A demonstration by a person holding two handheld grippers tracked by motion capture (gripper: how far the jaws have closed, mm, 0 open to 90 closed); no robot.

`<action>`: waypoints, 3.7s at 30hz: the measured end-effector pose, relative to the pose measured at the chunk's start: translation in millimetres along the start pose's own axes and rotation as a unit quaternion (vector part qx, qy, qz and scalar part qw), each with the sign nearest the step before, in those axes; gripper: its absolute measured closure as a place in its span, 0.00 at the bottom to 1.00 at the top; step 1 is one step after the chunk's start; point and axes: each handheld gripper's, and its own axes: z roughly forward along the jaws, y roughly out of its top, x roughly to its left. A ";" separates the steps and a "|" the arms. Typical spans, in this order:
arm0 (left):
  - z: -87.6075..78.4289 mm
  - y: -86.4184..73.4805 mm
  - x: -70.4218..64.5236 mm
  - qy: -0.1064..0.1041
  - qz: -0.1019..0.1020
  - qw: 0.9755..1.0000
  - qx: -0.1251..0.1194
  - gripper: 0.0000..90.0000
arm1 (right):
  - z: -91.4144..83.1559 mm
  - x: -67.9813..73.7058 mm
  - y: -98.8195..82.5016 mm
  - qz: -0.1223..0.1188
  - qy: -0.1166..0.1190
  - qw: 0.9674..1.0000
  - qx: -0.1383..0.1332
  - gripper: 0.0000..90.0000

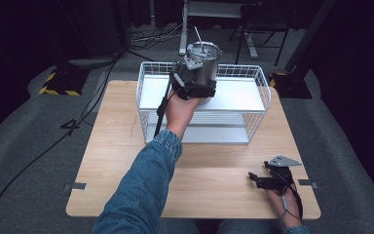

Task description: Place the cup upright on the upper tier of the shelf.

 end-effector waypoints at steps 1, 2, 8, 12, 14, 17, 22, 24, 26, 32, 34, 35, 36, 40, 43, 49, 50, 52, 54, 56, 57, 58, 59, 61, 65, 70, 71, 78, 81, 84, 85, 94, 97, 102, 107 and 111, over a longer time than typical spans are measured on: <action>0.0 0.1 0.1 0.000 0.000 1.000 0.000 0.04 | 0.0 0.0 0.0 0.000 0.000 1.000 0.000 0.19; 0.0 0.2 0.0 -0.001 0.001 1.000 0.001 0.04 | 0.0 0.2 0.0 0.001 0.000 1.000 0.000 0.18; 0.3 -4.3 -0.1 -0.005 0.003 1.000 -0.013 0.04 | 0.0 0.2 0.0 0.001 0.000 1.000 -0.001 0.19; 0.3 -11.0 -0.7 -0.005 0.006 0.999 -0.031 0.03 | 0.0 0.3 0.0 0.000 -0.001 1.000 -0.001 0.19; 0.5 -12.3 -0.8 -0.003 0.005 0.999 -0.037 0.03 | 0.0 0.3 0.0 0.000 -0.001 1.000 -0.001 0.19; 1.2 -12.7 -0.5 -0.004 -0.001 0.999 -0.038 0.03 | 0.0 0.3 0.0 0.000 -0.001 1.000 -0.001 0.19; 0.6 -13.0 0.4 -0.007 -0.001 0.999 -0.038 0.03 | 0.0 0.3 -0.1 0.000 -0.001 1.000 -0.001 0.19; 0.0 -12.9 0.7 -0.010 -0.003 0.999 -0.039 0.03 | 0.0 0.1 -0.1 -0.002 -0.001 1.000 -0.001 0.19; -1.0 -12.7 0.6 -0.015 -0.007 0.999 -0.039 0.00 | 0.0 0.1 -0.1 -0.002 -0.001 1.000 -0.001 0.19; -12.7 -7.6 -0.2 -0.013 0.006 0.998 -0.060 0.00 | 0.0 0.0 -0.1 -0.002 -0.001 1.000 0.000 0.19; -15.8 -6.1 -0.4 -0.015 0.002 0.998 -0.056 0.00 | 0.1 0.1 0.0 0.000 -0.001 1.000 -0.001 0.19; -18.2 -5.8 -0.5 -0.015 0.002 0.999 -0.051 0.00 | 0.1 0.1 0.0 0.000 -0.001 1.000 -0.001 0.19; -19.9 -5.8 -0.6 -0.015 0.003 0.999 -0.049 0.00 | 0.1 0.1 0.0 0.000 0.000 1.000 -0.001 0.19; -33.8 -6.1 -0.9 -0.018 0.009 0.999 -0.050 0.00 | 0.9 0.2 0.7 -0.002 0.001 1.000 0.000 0.19; -46.4 -5.6 -3.4 -0.018 0.012 0.998 -0.053 0.00 | 1.1 0.3 0.9 -0.001 0.001 1.000 0.000 0.19; -72.4 -8.3 -11.3 -0.018 0.035 0.997 -0.062 0.00 | 2.6 0.5 2.2 -0.001 0.004 1.000 0.000 0.18; -75.6 -9.0 -11.7 -0.018 0.038 0.997 -0.062 0.00 | 3.1 0.4 2.7 -0.002 0.005 1.000 0.000 0.18; -84.2 -11.4 -11.9 -0.020 0.040 0.997 -0.064 0.00 | 4.5 0.5 3.9 -0.001 0.006 1.000 -0.001 0.18; -92.6 -14.4 -11.5 -0.025 0.037 0.997 -0.064 0.00 | 5.3 0.5 4.7 -0.003 0.008 1.000 0.001 0.18; -100.6 -17.8 -10.5 -0.029 0.034 0.997 -0.066 0.00 | 5.6 0.2 5.0 -0.006 0.009 1.000 0.001 0.17; -104.6 -19.5 -9.9 -0.032 0.032 0.997 -0.066 0.00 | 5.6 0.2 5.0 -0.006 0.010 1.000 0.002 0.17; -108.4 -21.4 -9.2 -0.035 0.031 0.997 -0.066 0.00 | 5.6 0.1 5.0 -0.007 0.010 1.000 0.002 0.17; -112.8 -23.9 -8.0 -0.039 0.031 0.997 -0.067 0.00 | 5.6 0.1 5.0 -0.006 0.010 1.000 0.002 0.17; -118.3 -28.5 -6.9 -0.046 0.026 0.996 -0.068 0.00 | 5.8 0.0 5.2 -0.007 0.010 1.000 0.002 0.17; -128.4 -40.0 -3.8 -0.058 0.020 0.996 -0.063 0.00 | 7.6 -0.5 6.7 -0.011 0.013 1.000 0.001 0.17; -137.8 -54.8 -1.4 -0.062 0.026 0.996 -0.060 0.00 | 9.5 -0.6 8.4 -0.011 0.015 1.000 0.002 0.17; -138.9 -57.8 -0.8 -0.063 0.026 0.996 -0.058 0.00 | 9.5 -0.6 8.4 -0.011 0.015 1.000 0.002 0.17; -149.4 -78.1 3.9 -0.073 0.019 0.996 -0.050 0.00 | 9.5 -0.5 8.4 -0.012 0.015 1.000 0.002 0.17; -152.9 -88.1 5.6 -0.074 0.018 0.996 -0.047 0.00 | 9.5 -0.4 8.4 -0.012 0.015 1.000 0.002 0.17; -155.3 -96.9 7.1 -0.075 0.021 0.996 -0.040 0.00 | 9.5 -0.4 8.4 -0.012 0.015 1.000 0.002 0.17; -156.0 -101.0 8.0 -0.076 0.021 0.996 -0.037 0.00 | 9.5 -0.4 8.4 -0.012 0.015 1.000 0.002 0.17; -159.7 -135.5 18.6 -0.097 0.007 0.995 -0.026 0.00 | 9.5 -0.4 8.4 -0.012 0.015 1.000 0.002 0.17; -161.3 -147.2 25.0 -0.094 -0.004 0.995 -0.019 0.00 | 9.4 -0.4 8.4 -0.013 0.015 1.000 0.002 0.17; -165.3 -165.4 32.8 -0.073 0.001 0.997 -0.009 0.00 | 9.4 -0.3 8.2 -0.012 0.014 1.000 0.001 0.17; -166.0 -187.5 38.8 -0.049 0.018 0.999 0.014 0.00 | 9.3 -0.1 8.2 -0.012 0.015 1.000 0.002 0.17; -165.9 -202.5 42.5 -0.030 0.031 0.999 0.028 0.01 | 9.1 0.0 8.0 -0.013 0.014 1.000 0.001 0.17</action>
